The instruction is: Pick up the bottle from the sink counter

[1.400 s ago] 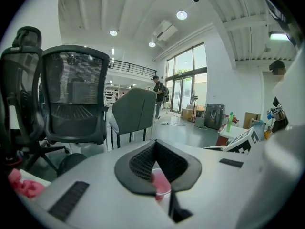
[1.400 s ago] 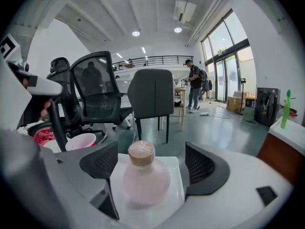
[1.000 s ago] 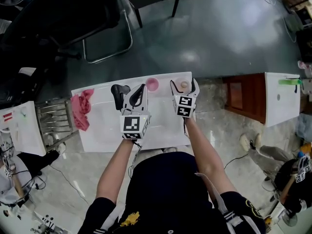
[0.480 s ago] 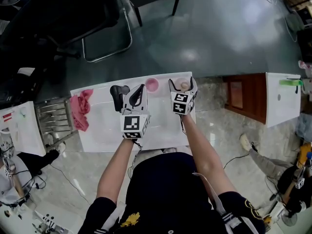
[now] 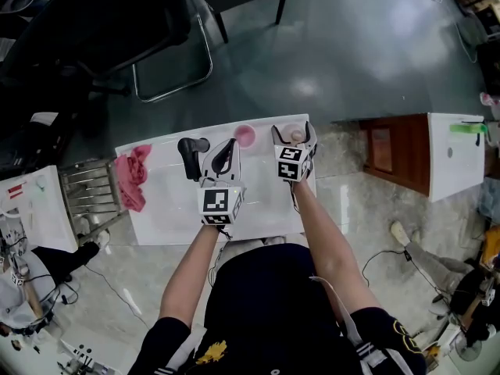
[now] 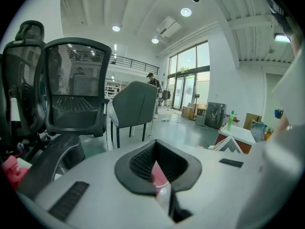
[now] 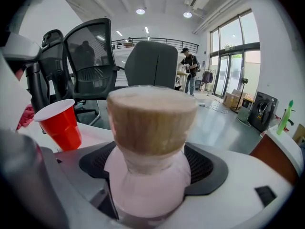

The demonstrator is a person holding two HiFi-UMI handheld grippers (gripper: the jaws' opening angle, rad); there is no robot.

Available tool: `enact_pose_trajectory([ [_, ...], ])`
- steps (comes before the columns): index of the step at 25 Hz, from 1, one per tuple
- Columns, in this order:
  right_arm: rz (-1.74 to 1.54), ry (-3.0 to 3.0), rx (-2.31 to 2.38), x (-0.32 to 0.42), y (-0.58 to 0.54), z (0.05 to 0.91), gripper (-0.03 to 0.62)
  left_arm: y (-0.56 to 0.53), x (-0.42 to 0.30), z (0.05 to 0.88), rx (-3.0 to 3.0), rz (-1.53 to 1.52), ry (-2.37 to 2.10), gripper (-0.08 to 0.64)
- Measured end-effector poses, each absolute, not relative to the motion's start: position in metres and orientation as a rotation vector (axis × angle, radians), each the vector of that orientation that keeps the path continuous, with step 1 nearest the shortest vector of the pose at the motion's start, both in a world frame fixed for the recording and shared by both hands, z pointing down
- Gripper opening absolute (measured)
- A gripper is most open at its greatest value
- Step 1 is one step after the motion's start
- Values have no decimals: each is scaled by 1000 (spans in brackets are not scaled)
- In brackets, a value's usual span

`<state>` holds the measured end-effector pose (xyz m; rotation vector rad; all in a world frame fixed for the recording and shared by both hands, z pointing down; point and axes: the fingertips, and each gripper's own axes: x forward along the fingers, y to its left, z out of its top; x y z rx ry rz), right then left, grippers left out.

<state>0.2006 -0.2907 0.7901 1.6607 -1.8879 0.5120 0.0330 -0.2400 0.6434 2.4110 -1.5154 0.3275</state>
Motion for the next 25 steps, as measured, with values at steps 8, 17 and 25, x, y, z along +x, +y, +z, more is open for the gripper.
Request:
enact_pose_trajectory([
  [8, 501, -1890, 1646, 201, -290, 789, 433, -230, 40, 642, 2420, 327, -1497, 15],
  [17, 497, -1890, 1656, 200, -286, 790, 433, -211, 27, 638, 2407, 332, -1511, 15],
  [25, 490, -1902, 1649, 199, -286, 788, 433, -206, 15, 633, 2402, 342, -1537, 15],
])
